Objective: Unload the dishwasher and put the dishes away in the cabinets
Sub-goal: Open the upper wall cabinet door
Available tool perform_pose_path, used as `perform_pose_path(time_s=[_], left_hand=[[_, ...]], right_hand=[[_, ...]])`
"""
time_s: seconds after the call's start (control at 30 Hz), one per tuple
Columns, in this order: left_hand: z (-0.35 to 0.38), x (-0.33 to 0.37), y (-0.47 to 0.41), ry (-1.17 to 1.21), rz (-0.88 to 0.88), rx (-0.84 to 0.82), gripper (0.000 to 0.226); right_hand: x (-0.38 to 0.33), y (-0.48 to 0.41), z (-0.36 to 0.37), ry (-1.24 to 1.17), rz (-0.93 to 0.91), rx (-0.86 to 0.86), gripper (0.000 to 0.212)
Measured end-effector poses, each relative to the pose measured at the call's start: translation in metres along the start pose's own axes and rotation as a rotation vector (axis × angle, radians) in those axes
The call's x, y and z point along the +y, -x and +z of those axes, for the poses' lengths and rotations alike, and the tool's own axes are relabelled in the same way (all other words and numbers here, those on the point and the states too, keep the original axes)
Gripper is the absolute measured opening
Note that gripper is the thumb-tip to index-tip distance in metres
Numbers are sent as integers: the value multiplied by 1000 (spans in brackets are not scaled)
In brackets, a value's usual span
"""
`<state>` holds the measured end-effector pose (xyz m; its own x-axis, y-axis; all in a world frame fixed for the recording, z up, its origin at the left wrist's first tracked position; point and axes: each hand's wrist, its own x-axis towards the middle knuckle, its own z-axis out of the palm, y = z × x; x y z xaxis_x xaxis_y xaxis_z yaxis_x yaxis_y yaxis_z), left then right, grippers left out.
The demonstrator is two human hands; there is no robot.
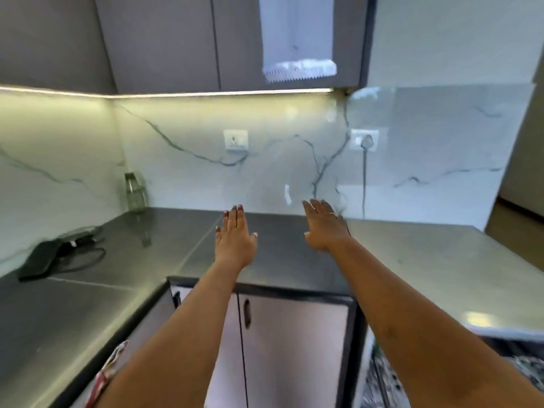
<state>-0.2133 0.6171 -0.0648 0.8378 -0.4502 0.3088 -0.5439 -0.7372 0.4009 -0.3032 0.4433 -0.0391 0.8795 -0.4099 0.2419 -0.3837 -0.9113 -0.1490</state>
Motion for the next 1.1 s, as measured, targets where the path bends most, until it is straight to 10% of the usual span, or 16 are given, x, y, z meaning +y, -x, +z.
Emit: perform_pose_path(time_s=[1.1], left_hand=[[-103, -20, -476, -69, 181, 647, 68]], right_hand=[[-105, -491, -111, 424, -234, 951, 85]])
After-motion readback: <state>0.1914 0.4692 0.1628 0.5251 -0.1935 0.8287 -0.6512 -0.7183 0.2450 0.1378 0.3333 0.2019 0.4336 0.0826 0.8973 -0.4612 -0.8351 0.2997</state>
